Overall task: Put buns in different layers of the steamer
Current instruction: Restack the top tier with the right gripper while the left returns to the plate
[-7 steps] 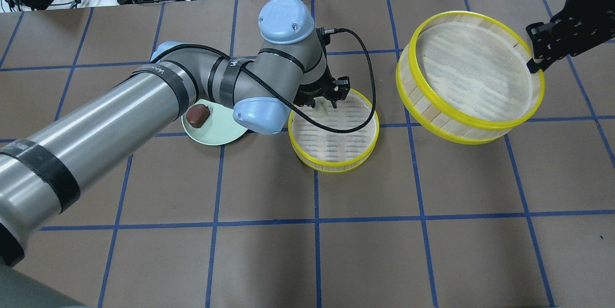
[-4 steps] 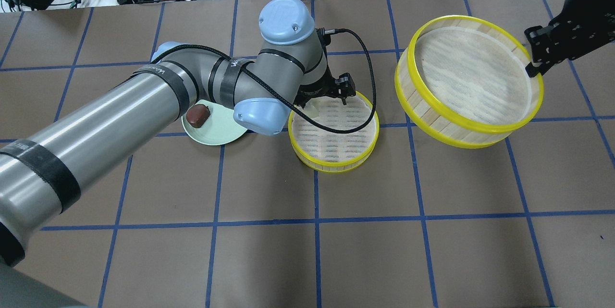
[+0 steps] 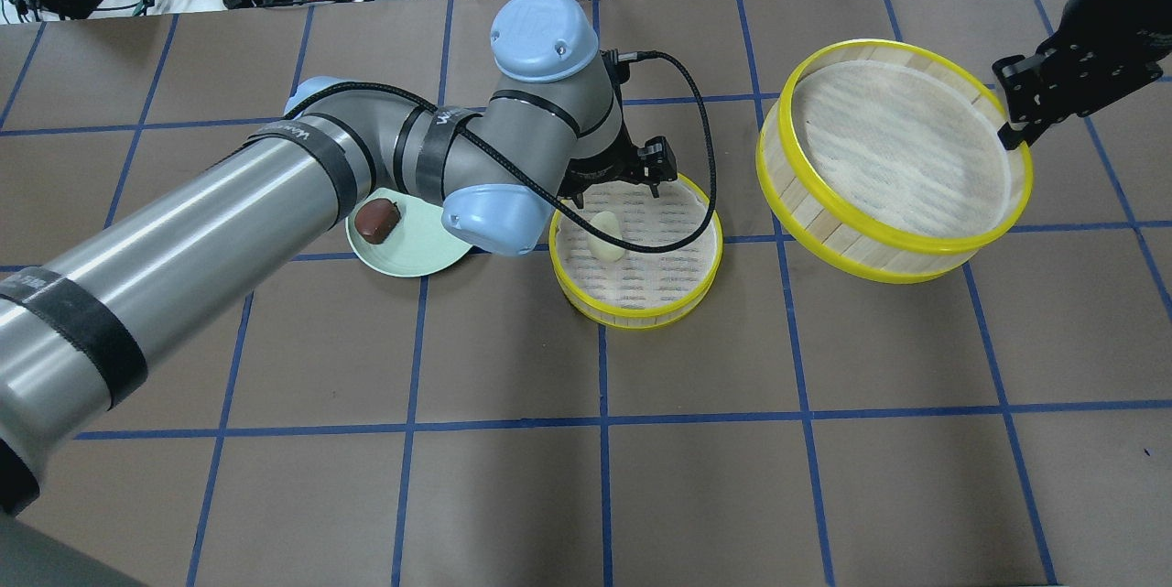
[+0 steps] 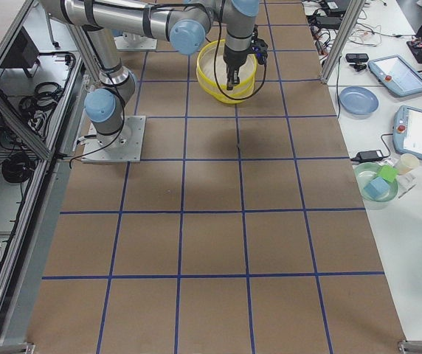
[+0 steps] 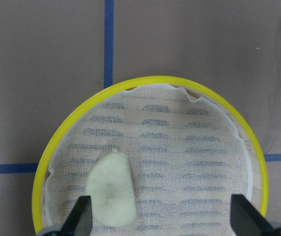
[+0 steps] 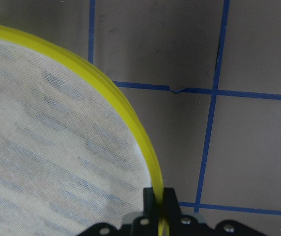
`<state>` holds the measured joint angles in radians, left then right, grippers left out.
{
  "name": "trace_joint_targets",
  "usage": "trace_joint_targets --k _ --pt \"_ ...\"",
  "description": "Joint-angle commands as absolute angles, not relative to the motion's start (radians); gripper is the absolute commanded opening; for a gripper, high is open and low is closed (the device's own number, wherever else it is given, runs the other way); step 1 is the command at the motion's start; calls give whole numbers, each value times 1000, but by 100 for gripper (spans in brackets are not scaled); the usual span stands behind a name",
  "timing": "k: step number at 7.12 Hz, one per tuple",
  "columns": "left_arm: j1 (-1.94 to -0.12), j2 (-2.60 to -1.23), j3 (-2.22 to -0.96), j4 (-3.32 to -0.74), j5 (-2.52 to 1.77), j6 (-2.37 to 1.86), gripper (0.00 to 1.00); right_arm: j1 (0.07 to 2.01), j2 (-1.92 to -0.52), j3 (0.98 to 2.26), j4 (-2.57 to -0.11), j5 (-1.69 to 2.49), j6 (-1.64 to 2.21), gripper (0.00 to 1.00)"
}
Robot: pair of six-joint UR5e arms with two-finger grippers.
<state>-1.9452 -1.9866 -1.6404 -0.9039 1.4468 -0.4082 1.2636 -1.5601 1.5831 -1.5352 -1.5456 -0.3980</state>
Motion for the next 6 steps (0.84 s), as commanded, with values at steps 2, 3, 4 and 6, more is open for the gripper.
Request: trace_joint_targets --k 2,3,4,6 --pt "-1785 -1968 -1629 -911 1456 -273 100 1365 -1448 1583 -1649 -1650 -356 0" --pt "-1720 -1967 -1631 -911 1463 -183 100 1456 -1412 1583 -1654 -1654 -257 0" --pt "-1680 -1967 -1650 -929 1580 -72 100 1541 -1364 1585 -1664 -1643 -139 0" --pt "-1610 -1967 -1661 -991 1683 126 100 1705 -1289 1586 -1759 -1641 57 0"
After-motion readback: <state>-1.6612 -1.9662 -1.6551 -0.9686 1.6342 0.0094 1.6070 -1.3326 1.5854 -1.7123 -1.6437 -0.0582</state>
